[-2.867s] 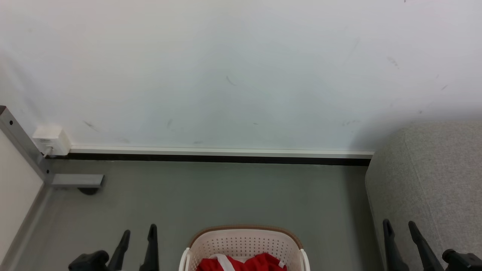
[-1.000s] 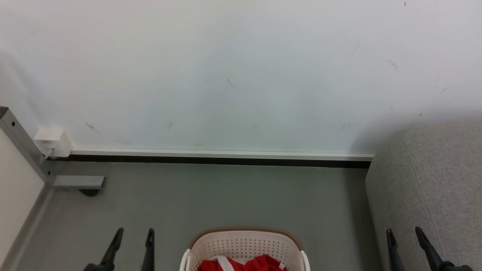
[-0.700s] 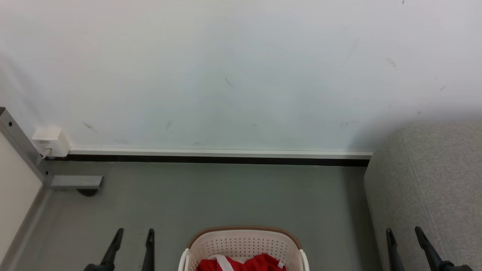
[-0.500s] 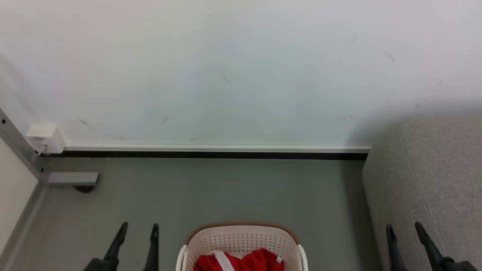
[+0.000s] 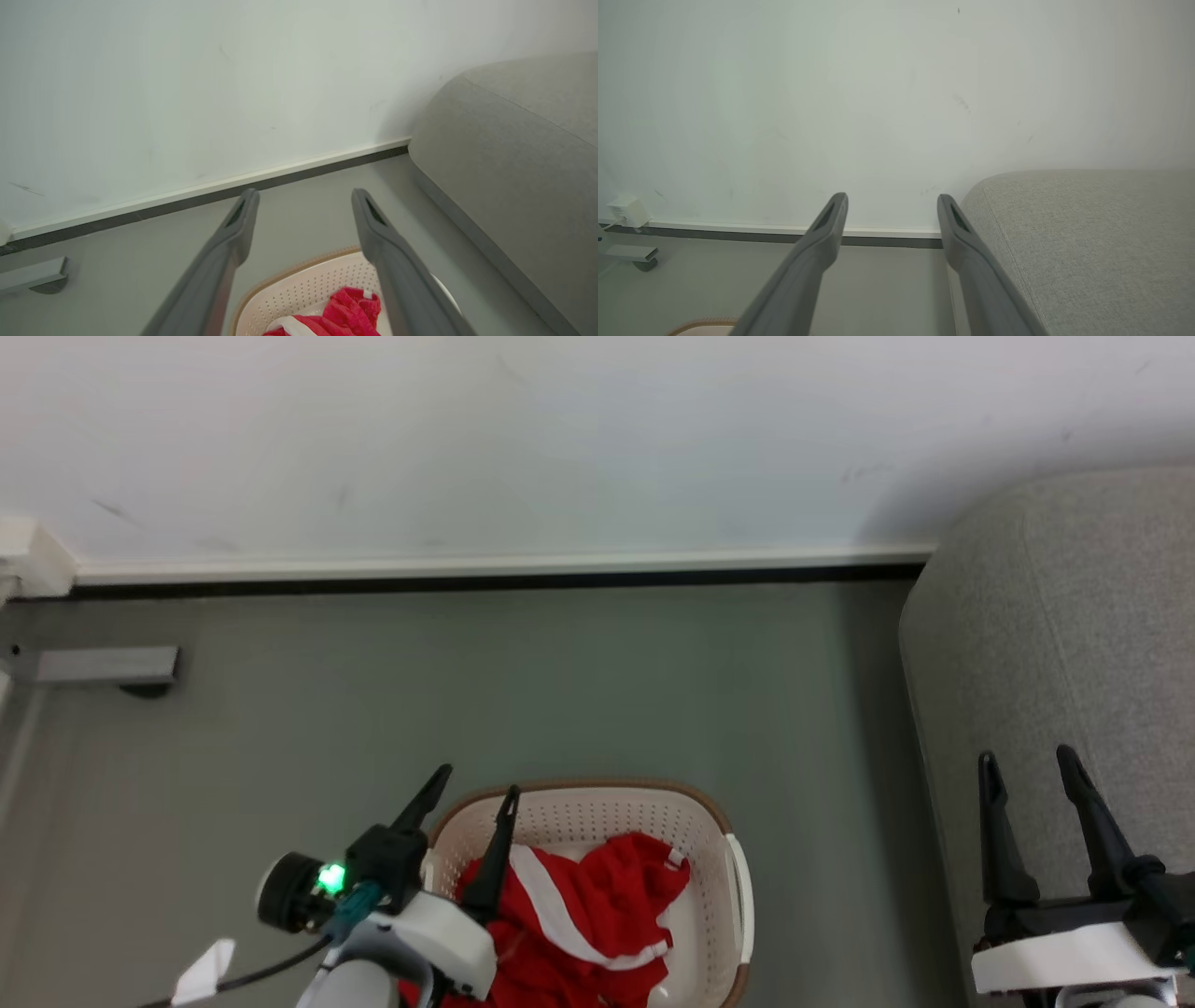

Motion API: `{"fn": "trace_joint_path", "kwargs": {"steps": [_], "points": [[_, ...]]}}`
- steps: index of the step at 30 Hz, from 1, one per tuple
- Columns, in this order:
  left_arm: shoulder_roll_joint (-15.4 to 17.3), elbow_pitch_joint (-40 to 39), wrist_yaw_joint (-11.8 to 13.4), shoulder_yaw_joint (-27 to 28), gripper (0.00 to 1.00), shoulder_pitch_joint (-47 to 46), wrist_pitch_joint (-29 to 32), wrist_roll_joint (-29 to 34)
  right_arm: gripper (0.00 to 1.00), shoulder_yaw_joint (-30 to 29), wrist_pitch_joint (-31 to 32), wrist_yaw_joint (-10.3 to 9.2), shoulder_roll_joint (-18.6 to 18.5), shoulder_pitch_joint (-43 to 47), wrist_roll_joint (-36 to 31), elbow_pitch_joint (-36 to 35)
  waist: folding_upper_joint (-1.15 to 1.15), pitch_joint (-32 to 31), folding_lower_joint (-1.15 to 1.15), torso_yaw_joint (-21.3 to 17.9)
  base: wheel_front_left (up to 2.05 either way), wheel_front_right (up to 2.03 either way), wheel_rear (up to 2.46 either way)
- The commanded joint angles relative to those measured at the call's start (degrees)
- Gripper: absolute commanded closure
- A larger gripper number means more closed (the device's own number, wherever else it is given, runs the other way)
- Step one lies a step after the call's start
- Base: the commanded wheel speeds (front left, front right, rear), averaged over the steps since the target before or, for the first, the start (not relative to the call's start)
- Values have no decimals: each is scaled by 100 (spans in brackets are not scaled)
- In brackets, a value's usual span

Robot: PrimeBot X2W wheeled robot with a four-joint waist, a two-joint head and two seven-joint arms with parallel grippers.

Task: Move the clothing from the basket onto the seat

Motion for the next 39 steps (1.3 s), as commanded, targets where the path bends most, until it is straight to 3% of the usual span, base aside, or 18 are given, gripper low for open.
{"fn": "trace_joint_path", "kwargs": {"steps": [1,9,19,33,39], "points": [[6,203,-18,-64,0,-202,-4,98,0,-16,3,-11,-13,-135,-26,-57,0,610,0,-176,0,0,0],[-26,1979,-48,-619,0,-1658,342,101,0,-70,4,-12,-11,-756,18,-368,0,1662,0,-434,0,0,0],[-45,3595,219,-820,0,-2613,841,-21,0,16,3,-12,-10,-1100,95,-687,0,2367,0,-649,0,0,0],[1,4550,898,-1105,0,-3680,1677,53,0,137,4,-12,-11,-1359,236,-1069,0,3323,0,-749,0,0,0],[135,4768,1034,-1169,0,-3876,1954,68,0,179,3,-12,-11,-1409,325,-1171,0,3505,0,-808,0,0,0]]}}
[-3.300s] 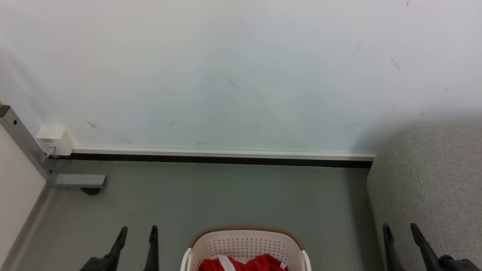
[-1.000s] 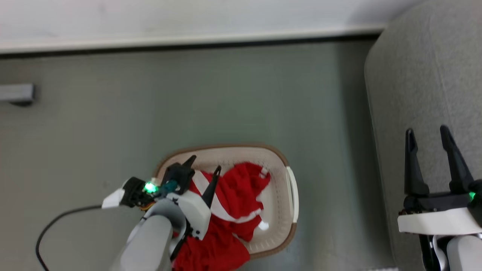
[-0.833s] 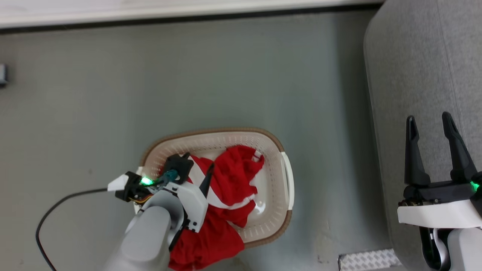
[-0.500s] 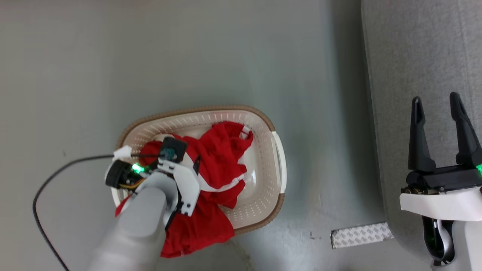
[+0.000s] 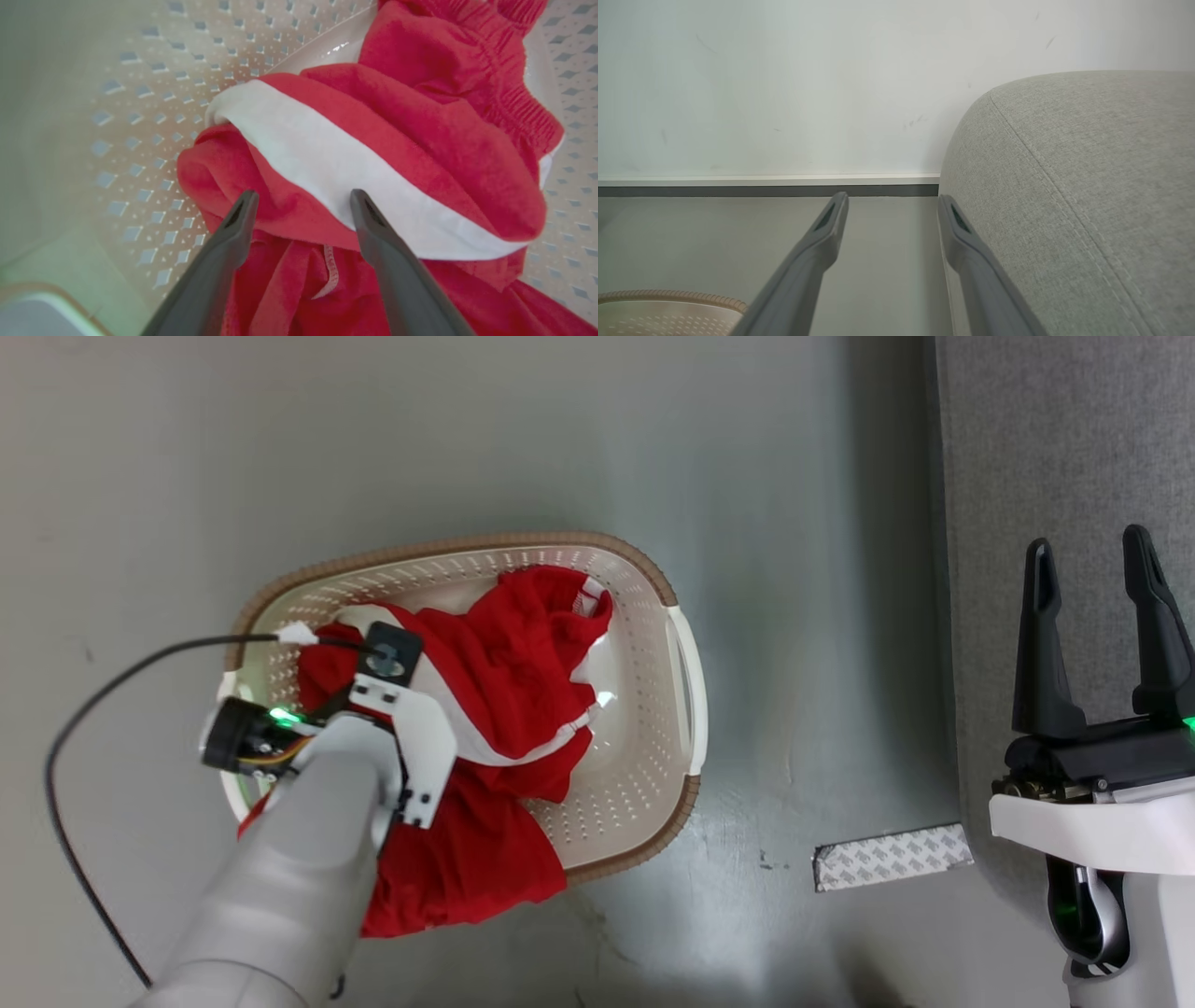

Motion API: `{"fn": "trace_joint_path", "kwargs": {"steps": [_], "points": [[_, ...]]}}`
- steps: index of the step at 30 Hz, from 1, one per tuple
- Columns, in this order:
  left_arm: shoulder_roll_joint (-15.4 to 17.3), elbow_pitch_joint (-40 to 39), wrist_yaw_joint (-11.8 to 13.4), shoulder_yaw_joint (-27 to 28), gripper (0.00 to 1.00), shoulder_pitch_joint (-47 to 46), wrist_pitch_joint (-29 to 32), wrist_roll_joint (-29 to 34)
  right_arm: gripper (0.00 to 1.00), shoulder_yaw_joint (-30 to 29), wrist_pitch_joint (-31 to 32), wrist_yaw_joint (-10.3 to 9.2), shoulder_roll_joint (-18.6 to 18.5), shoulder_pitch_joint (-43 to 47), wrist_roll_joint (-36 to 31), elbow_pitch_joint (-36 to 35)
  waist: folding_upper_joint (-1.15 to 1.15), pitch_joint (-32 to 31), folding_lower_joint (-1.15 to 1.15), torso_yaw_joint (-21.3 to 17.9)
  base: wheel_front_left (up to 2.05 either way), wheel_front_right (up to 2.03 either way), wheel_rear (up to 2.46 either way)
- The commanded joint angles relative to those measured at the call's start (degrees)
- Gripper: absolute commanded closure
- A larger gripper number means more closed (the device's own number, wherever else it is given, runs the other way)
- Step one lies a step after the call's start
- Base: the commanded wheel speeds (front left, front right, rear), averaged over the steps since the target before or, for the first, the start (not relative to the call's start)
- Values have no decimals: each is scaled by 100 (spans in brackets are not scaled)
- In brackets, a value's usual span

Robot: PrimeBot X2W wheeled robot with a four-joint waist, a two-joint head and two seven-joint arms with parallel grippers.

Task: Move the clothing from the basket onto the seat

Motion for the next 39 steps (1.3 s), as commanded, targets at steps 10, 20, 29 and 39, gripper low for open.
{"fn": "trace_joint_path", "kwargs": {"steps": [10,20,29,39], "points": [[187,137,2,-105,0,-348,224,26,0,79,2,-12,-9,-144,167,-165,0,399,-1,-212,0,0,0],[114,163,-99,-167,63,-368,111,-126,0,111,3,-12,-10,-145,176,-211,0,641,-1,-270,0,0,0],[-85,90,-548,-66,100,-29,-423,-557,0,-28,2,-12,-11,-29,71,-53,0,77,-1,-158,0,0,0],[-132,-737,-1028,25,100,869,-1559,-1927,0,-234,2,-12,-13,491,-159,211,0,-1560,-1,229,0,0,0]]}}
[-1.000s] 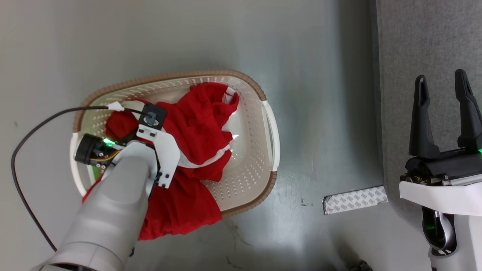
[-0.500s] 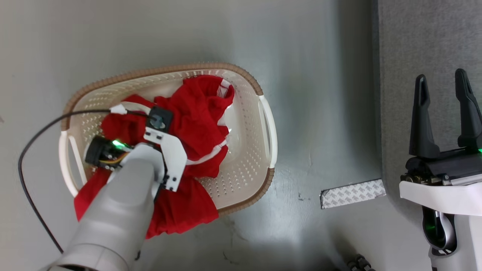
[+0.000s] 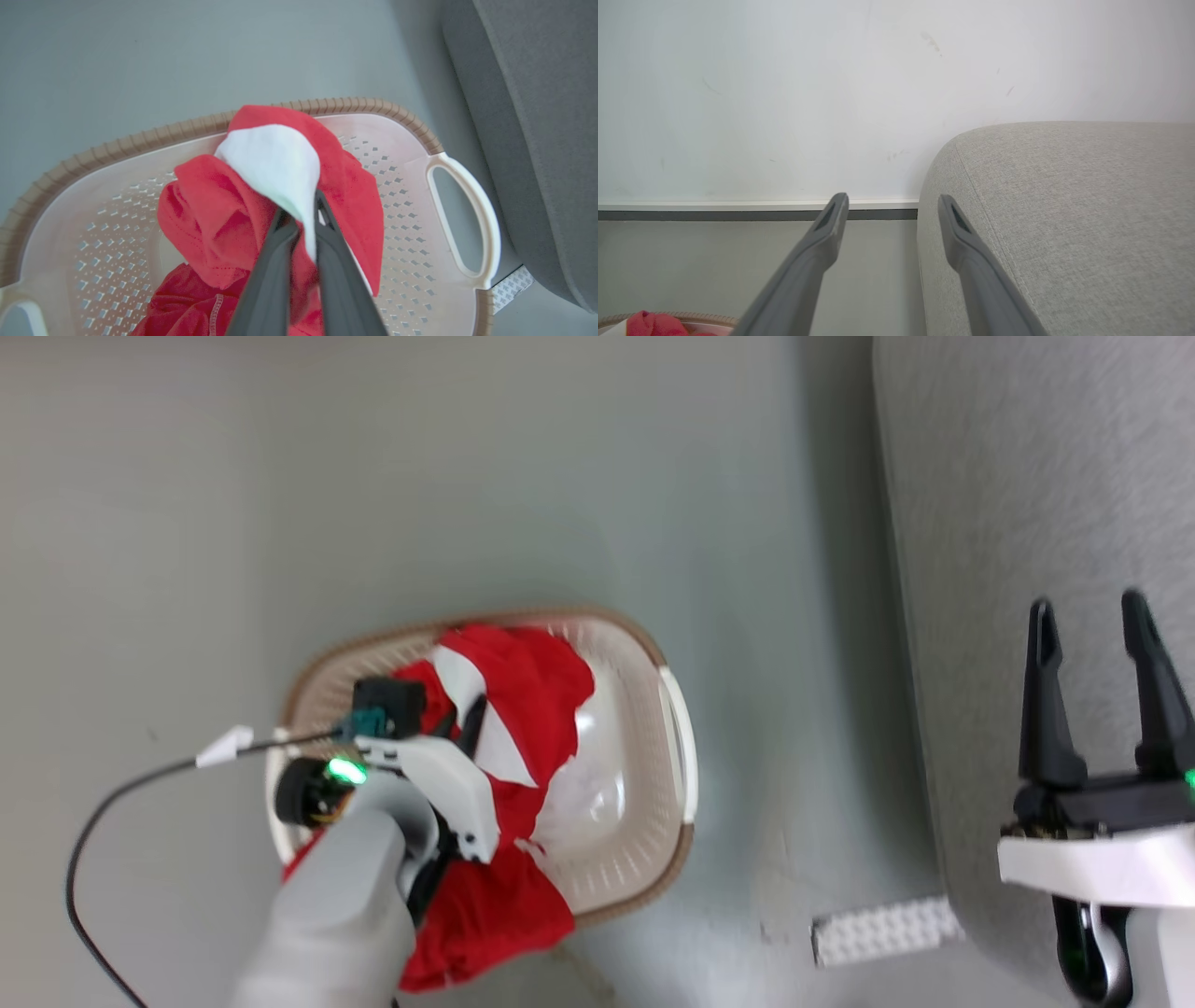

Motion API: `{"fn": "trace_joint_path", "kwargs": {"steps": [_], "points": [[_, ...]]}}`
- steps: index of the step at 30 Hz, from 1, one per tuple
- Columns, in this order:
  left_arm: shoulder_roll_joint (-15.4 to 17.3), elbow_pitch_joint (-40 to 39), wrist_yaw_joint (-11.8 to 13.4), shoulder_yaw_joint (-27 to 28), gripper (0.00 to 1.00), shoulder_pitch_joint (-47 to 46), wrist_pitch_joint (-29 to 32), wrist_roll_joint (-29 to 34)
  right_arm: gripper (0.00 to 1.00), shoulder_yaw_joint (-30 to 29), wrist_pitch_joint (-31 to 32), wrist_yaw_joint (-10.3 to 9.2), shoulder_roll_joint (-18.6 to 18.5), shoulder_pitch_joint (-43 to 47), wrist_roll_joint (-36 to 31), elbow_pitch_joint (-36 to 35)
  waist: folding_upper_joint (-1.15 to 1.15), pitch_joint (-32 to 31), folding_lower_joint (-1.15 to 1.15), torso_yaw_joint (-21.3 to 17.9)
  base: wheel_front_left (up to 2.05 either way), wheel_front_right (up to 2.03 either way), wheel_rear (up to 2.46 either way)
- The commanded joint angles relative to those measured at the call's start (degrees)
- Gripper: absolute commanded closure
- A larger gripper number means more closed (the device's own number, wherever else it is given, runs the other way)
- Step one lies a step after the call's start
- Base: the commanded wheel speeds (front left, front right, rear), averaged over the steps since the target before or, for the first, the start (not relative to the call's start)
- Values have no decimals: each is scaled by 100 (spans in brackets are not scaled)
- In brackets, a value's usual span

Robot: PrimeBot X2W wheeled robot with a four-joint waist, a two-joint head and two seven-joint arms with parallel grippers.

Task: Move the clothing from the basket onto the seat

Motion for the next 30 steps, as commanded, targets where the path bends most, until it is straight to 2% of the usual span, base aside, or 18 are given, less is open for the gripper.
{"fn": "trace_joint_path", "kwargs": {"steps": [1,6,8,12,21,30], "points": [[19,-214,-29,-104,100,278,-126,-270,0,-79,3,-12,-15,203,-117,61,0,-879,1,288,0,0,0],[19,-869,-42,-323,100,915,-363,-833,0,-210,4,-12,-15,679,-227,208,0,-1801,1,483,0,0,0],[17,-1149,53,-345,100,1166,-409,-928,0,-226,3,-12,-15,864,-268,246,0,-2140,1,525,0,0,0],[39,-1811,214,-225,100,1745,-440,-977,0,-229,3,-12,-14,1249,-326,329,0,-2762,1,570,0,0,0],[441,-3694,548,221,100,3220,-441,-690,0,-35,3,-12,-121,1903,-501,491,0,-3870,1,625,0,0,0],[872,-4950,812,487,100,4097,-442,-545,0,102,4,-12,-176,2193,-513,538,0,-4300,1,582,0,0,0]]}}
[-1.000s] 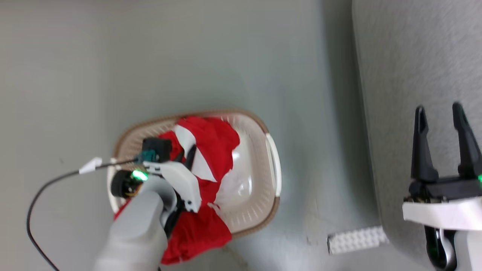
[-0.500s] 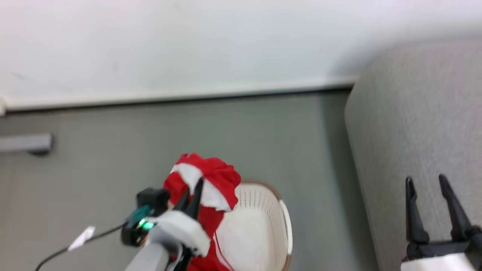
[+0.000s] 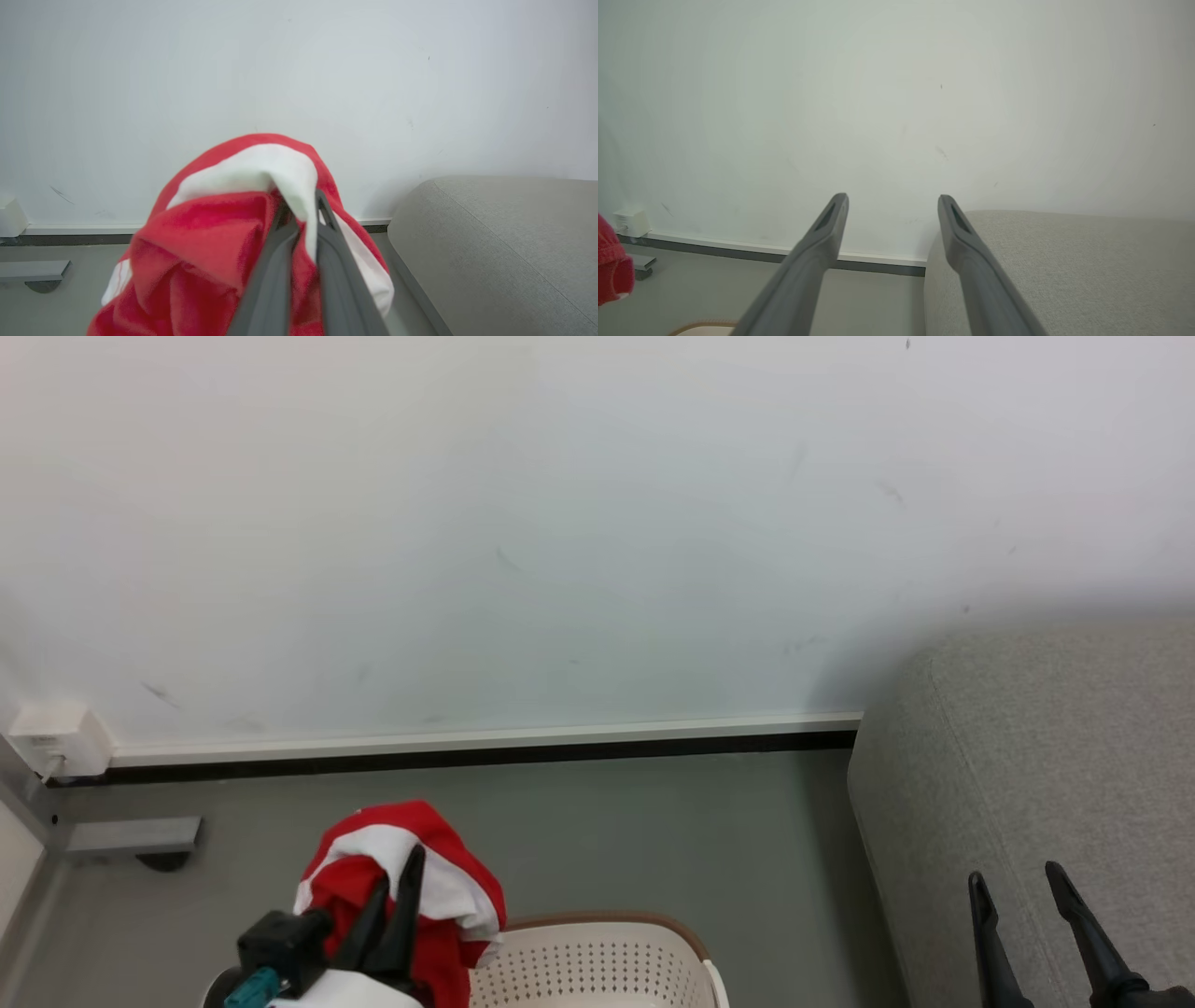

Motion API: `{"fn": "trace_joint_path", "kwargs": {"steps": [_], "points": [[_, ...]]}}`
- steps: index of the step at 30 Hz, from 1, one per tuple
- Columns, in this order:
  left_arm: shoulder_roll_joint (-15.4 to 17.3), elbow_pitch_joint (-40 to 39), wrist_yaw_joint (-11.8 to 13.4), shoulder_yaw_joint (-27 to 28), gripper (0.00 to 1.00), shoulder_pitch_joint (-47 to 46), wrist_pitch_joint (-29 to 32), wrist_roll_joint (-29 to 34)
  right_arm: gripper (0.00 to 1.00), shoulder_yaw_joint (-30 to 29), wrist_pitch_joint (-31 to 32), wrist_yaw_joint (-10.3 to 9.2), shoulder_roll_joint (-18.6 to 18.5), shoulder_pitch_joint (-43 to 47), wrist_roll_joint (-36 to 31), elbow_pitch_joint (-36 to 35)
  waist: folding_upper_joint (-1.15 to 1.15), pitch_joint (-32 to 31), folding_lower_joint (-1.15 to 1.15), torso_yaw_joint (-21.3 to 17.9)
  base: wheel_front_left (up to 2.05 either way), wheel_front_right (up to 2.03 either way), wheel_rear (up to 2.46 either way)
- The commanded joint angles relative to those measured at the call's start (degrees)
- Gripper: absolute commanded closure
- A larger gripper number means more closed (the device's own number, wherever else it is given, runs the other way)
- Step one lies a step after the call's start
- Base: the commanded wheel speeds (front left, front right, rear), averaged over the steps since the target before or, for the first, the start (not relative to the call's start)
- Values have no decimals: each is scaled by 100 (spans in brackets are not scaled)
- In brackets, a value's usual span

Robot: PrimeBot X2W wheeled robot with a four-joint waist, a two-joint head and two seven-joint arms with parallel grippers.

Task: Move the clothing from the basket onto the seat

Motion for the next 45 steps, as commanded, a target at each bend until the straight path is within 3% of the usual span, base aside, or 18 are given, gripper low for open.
{"fn": "trace_joint_path", "kwargs": {"steps": [1,12,22,31,37,45], "points": [[44,-14,7,17,100,55,-2,18,0,9,4,-12,-44,55,10,6,-1,-67,2,-12,0,0,0],[336,-902,198,26,100,486,208,136,0,648,4,-12,-280,-12,132,-61,-1,-183,2,-27,0,0,0],[310,-1515,13,-394,100,177,716,214,0,2709,4,-12,-964,-783,552,-103,-1,-149,2,-60,0,0,0],[69,-1483,-259,-954,100,-216,1006,313,0,3956,4,-12,-920,-1678,1178,76,-1,-113,2,-66,0,0,0],[-168,-1453,-443,-1441,100,-384,1098,414,0,4069,4,-12,-803,-1984,1253,435,-1,-91,2,-55,0,0,0],[-158,-1705,-658,-1876,100,-415,1239,360,0,4292,34,-12,-868,-2076,1357,1014,-1,-79,2,-52,0,0,0]]}}
